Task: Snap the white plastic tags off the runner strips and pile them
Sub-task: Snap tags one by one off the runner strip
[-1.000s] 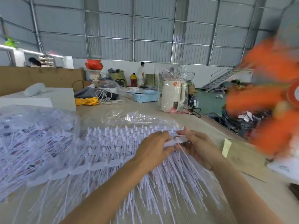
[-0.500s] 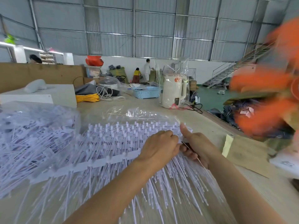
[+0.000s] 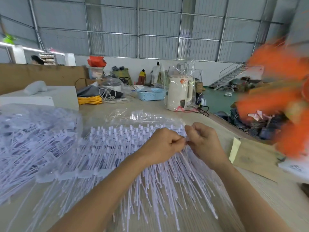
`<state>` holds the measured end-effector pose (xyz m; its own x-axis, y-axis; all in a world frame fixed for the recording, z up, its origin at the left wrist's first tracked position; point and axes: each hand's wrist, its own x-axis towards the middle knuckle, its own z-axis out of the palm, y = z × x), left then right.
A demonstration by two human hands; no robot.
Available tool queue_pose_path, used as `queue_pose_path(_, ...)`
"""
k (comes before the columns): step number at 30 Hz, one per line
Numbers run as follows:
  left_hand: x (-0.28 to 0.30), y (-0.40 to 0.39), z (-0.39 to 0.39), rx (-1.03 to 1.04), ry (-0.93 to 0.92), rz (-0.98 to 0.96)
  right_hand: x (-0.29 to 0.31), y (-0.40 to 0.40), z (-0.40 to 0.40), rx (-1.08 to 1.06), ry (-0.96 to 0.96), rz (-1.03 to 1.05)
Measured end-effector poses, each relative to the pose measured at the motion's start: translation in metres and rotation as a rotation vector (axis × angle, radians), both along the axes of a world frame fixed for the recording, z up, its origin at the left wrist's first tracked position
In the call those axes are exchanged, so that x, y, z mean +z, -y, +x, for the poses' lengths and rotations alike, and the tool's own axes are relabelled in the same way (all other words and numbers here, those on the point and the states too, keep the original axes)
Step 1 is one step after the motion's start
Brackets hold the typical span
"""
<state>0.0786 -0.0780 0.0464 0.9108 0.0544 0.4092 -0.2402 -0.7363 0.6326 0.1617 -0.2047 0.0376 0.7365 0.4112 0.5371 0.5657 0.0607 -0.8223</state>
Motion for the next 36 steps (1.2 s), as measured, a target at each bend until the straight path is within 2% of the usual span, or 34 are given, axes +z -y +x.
queue_pose_path(3, 0.003, 0.002, 0.004, -0.009, 0.019, -0.031, 0.004, 0.000, -0.001, 0.067, -0.243, 0.077)
queue_pose_path(6, 0.003, -0.002, 0.001, -0.029, -0.018, -0.056, 0.008, 0.013, 0.012, -0.015, -0.487, 0.167)
queue_pose_path(9, 0.004, -0.013, -0.006, 0.037, 0.077, -0.049, 0.013, 0.038, 0.036, -0.011, -0.733, 0.363)
queue_pose_path(12, 0.001, -0.017, -0.005, 0.106, 0.130, 0.039, 0.014, 0.040, 0.042, 0.200, -0.924, 0.522)
queue_pose_path(14, -0.002, -0.015, -0.003, 0.132, 0.129, 0.101, 0.013, 0.030, 0.033, 0.352, -0.988, 0.509)
queue_pose_path(17, -0.001, -0.011, -0.003, 0.106, 0.163, 0.081, 0.011, 0.015, 0.018, 0.412, -0.977, 0.368)
queue_pose_path(22, 0.004, -0.006, -0.002, 0.128, 0.136, 0.036, 0.003, -0.002, -0.003, 0.325, -0.787, 0.116)
queue_pose_path(25, 0.002, -0.005, -0.002, 0.099, 0.168, 0.134, 0.001, -0.007, -0.012, 0.460, -0.757, -0.014)
queue_pose_path(27, 0.001, -0.005, -0.004, 0.069, 0.196, 0.199, 0.000, -0.007, -0.015, 0.492, -0.665, -0.104)
queue_pose_path(29, 0.001, -0.004, -0.005, 0.024, 0.193, 0.223, -0.001, -0.006, -0.018, 0.488, -0.592, -0.114)
queue_pose_path(31, 0.005, -0.005, -0.007, 0.003, 0.157, 0.226, -0.003, -0.007, -0.019, 0.482, -0.590, -0.025)
queue_pose_path(33, 0.011, -0.009, -0.011, 0.043, 0.127, 0.250, -0.001, -0.007, -0.018, 0.440, -0.590, 0.045)
queue_pose_path(36, 0.021, -0.019, -0.018, 0.154, 0.079, 0.416, 0.001, -0.007, -0.015, 0.366, -0.546, 0.054)
